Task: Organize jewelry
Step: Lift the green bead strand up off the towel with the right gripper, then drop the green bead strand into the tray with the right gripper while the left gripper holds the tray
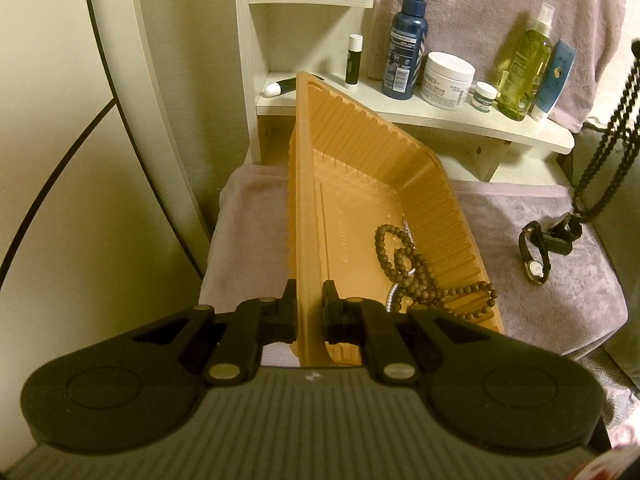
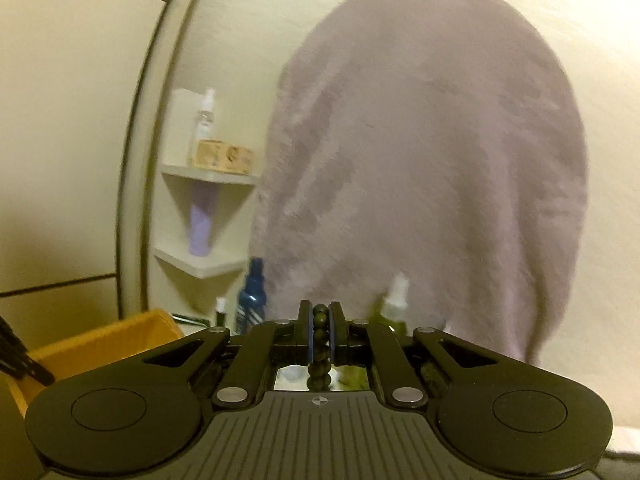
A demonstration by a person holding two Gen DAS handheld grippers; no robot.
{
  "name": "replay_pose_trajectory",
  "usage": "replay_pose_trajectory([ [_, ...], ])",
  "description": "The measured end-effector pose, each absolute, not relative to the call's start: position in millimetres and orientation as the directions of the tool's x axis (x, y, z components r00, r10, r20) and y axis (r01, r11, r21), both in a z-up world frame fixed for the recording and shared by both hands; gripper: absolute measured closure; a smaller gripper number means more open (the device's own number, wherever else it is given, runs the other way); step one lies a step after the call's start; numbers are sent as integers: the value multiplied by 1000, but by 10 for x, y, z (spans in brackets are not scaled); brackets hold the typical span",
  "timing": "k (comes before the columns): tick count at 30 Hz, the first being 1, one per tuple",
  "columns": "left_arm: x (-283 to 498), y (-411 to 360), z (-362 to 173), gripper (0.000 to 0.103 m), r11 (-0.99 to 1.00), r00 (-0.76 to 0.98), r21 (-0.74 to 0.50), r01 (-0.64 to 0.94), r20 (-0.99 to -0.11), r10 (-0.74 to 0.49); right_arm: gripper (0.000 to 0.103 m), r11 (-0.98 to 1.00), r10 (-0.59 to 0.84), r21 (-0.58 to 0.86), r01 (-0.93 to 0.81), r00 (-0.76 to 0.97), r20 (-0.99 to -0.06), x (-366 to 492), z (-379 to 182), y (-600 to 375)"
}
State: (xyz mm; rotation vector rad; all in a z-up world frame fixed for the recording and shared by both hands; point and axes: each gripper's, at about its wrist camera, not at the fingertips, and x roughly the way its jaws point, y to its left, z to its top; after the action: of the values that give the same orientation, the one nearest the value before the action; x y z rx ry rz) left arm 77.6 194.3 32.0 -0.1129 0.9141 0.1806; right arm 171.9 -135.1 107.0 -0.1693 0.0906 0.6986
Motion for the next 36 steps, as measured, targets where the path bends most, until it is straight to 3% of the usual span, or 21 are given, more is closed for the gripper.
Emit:
replay_pose_trajectory([
  [12,774,1949,321,93,979,597,-22,-203,-795,105,96,609,788,15,-793,602,-130,1632,1080,-619],
  [23,766,1961,310,93,979,596,-24,-203,-796,104,96,484,848,262,-835,374,-375,1811,257,-30],
  [30,765,1960,310,93,979,596,-24,-203,-796,104,96,480,838,340,-809,308,-450,1808,-124,-114],
  [31,765,1961,311,93,979,596,-24,-202,-796,103,93,488,833,340,-804,311,-458,1810,-137,-127],
  [33,765,1965,311,93,979,595,-24,-202,-797,103,67,509,825,330,-795,340,-452,1784,-123,-207],
  [34,766,1965,312,93,979,595,-23,-202,-797,104,43,516,826,334,-789,355,-437,1808,-97,-246],
  [36,765,1963,312,93,979,596,-24,-203,-797,103,40,529,825,334,-781,381,-417,1820,-42,-348],
])
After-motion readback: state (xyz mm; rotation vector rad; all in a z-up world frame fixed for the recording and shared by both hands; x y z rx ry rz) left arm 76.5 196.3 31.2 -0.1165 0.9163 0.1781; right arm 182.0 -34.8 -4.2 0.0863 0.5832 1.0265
